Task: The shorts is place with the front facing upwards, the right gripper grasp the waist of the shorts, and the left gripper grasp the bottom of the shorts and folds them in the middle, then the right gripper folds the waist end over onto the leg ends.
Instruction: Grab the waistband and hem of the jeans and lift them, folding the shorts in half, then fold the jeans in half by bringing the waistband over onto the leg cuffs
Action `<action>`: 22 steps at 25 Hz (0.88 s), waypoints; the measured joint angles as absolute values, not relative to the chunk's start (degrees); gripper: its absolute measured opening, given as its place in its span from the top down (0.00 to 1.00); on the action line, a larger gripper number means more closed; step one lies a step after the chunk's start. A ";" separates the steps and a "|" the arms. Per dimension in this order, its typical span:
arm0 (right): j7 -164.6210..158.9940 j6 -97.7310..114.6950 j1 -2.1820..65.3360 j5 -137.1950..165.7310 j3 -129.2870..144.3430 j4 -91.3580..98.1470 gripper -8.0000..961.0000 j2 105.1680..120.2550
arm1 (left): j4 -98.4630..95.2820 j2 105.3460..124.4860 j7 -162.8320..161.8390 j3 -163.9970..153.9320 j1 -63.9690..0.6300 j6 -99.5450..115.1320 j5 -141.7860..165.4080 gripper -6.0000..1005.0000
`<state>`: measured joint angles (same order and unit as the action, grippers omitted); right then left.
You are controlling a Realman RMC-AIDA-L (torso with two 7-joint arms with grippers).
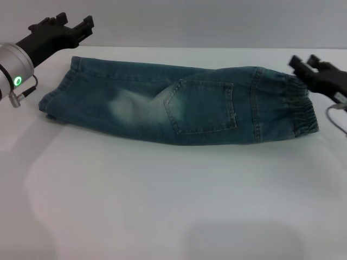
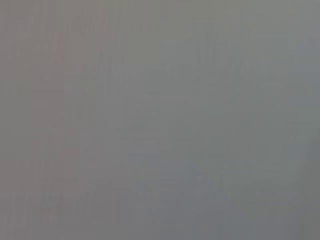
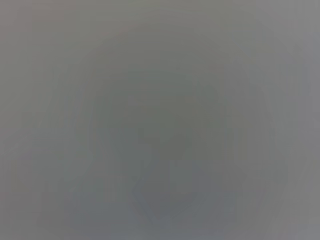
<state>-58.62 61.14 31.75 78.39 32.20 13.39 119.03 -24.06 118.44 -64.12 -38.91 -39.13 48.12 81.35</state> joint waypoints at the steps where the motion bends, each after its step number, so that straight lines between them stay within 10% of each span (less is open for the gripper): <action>1: -58.47 60.36 32.61 78.43 33.26 12.69 0.45 119.02 | -23.51 118.44 -63.10 -38.93 -39.04 48.97 80.13 0.29; 22: -56.86 42.87 34.45 78.13 36.95 12.17 0.45 118.79 | -21.75 118.21 -60.87 -38.49 -37.74 51.60 76.65 0.30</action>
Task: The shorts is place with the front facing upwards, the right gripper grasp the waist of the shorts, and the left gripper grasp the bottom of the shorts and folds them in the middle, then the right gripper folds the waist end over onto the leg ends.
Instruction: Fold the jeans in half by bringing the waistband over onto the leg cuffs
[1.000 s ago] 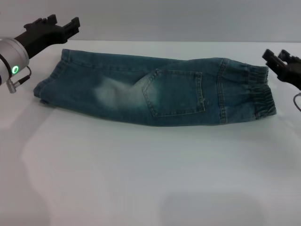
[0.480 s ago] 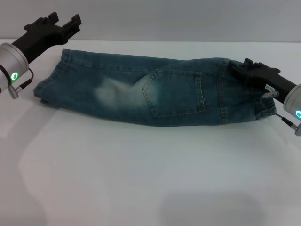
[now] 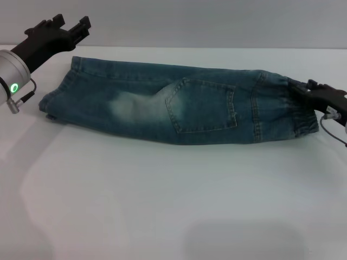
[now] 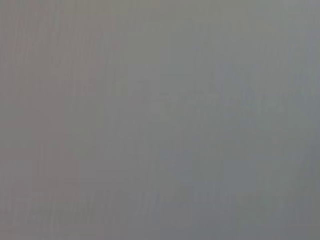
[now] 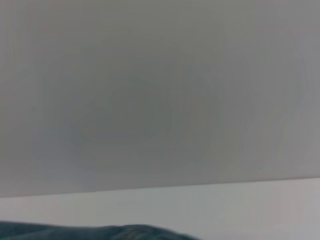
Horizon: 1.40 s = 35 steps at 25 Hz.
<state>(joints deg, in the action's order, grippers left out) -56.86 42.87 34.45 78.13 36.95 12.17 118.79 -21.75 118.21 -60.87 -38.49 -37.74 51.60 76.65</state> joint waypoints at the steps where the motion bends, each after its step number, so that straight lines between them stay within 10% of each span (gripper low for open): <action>1: -56.88 42.83 34.23 78.03 36.76 12.57 0.45 118.78 | -21.78 118.19 -60.86 -38.48 -37.70 51.58 76.64 0.30; 13: -76.85 54.09 25.87 83.57 39.46 27.49 0.46 118.04 | -21.74 118.11 -60.78 -38.31 -36.69 51.45 75.60 0.30; 26: -122.25 80.33 31.55 130.82 39.46 52.71 0.47 109.78 | -21.84 118.13 -60.20 -38.32 -36.38 51.61 74.88 0.29; 35: -125.86 81.04 40.45 148.25 39.89 48.78 0.48 108.47 | -21.59 118.24 -60.13 -38.39 -35.23 53.71 72.85 0.30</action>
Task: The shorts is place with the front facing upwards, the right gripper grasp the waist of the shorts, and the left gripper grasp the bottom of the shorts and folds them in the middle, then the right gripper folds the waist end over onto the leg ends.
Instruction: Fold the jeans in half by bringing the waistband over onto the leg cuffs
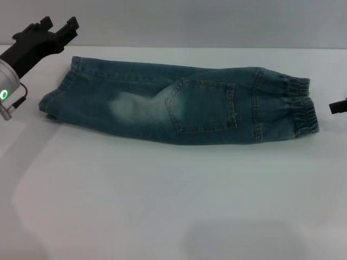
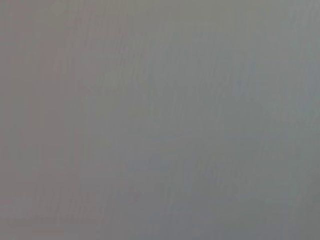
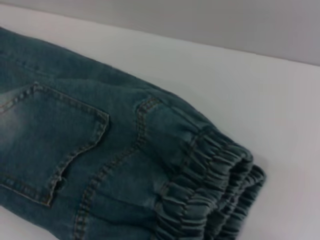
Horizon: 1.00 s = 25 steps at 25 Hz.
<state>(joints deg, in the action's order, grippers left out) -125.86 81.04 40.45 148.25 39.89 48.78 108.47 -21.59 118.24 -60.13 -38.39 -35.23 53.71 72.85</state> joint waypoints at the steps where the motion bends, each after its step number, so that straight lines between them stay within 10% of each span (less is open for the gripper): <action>1: -125.86 80.74 40.74 148.37 40.01 48.54 0.48 108.75 | -21.54 118.27 -60.11 -38.41 -35.03 53.96 72.65 0.30; 25: -123.99 69.54 43.07 148.27 47.04 41.13 0.50 113.83 | -17.81 118.29 -56.60 -38.53 -34.09 57.40 68.45 0.30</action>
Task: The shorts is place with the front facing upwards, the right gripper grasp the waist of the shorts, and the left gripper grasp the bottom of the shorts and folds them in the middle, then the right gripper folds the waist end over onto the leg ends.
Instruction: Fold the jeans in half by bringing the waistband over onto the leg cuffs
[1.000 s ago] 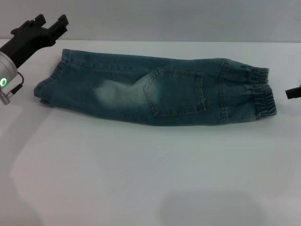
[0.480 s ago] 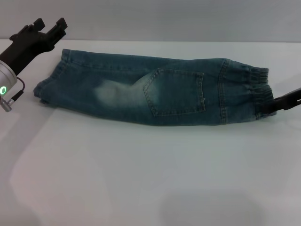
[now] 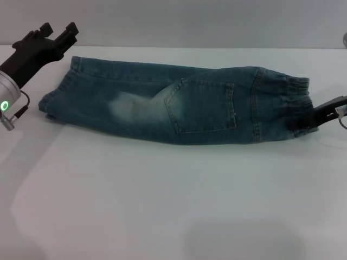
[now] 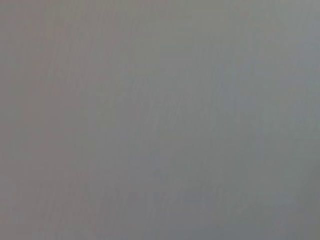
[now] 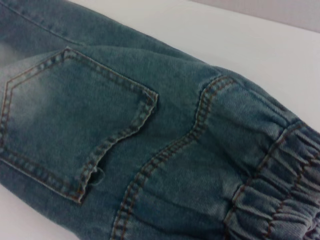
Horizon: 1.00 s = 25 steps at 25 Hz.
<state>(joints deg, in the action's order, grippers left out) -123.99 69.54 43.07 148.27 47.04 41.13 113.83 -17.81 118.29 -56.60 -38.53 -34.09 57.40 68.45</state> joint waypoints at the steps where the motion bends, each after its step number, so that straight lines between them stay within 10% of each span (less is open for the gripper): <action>1: -123.96 69.40 43.12 148.25 47.03 41.13 0.50 113.85 | -17.81 118.29 -56.60 -38.53 -34.09 57.40 68.45 0.30; 10: -119.40 68.99 42.51 146.31 46.71 42.54 0.51 115.76 | -17.23 118.24 -56.51 -38.55 -34.02 57.39 68.46 0.30; 25: -114.85 72.83 38.65 139.70 46.51 45.11 0.93 116.45 | -18.09 118.21 -55.70 -45.46 -34.90 57.24 69.50 0.30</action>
